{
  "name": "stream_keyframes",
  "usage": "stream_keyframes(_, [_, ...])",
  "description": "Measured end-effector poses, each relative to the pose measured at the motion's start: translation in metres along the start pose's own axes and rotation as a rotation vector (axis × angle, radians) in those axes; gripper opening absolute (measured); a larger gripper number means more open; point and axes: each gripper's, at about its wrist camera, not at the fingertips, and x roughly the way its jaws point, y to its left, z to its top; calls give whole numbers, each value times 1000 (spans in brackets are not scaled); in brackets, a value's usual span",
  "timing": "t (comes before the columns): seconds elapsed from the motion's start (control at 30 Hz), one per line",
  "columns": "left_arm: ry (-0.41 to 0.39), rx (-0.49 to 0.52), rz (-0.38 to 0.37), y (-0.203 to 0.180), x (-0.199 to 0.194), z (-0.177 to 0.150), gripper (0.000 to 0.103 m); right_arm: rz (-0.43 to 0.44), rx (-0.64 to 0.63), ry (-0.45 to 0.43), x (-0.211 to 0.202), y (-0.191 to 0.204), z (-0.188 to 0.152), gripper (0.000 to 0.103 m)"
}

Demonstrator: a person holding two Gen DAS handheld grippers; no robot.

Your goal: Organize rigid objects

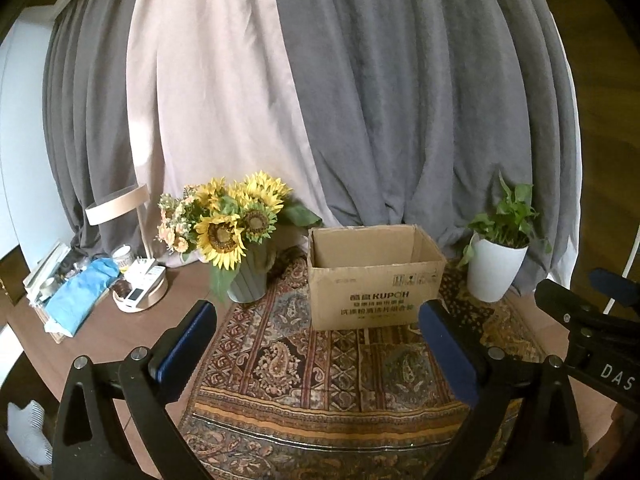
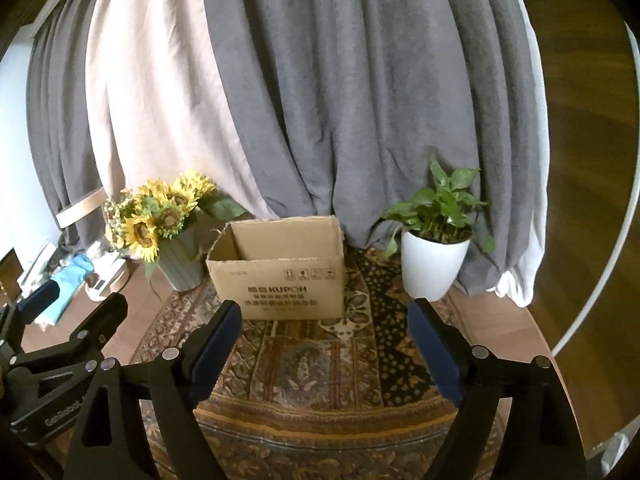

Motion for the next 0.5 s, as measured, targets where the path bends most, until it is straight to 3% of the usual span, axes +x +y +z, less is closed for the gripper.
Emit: stream_keyframes(0.5, [27,4,28,-7,-16,-9,103,-2,22,27,-14,-10,-11,88])
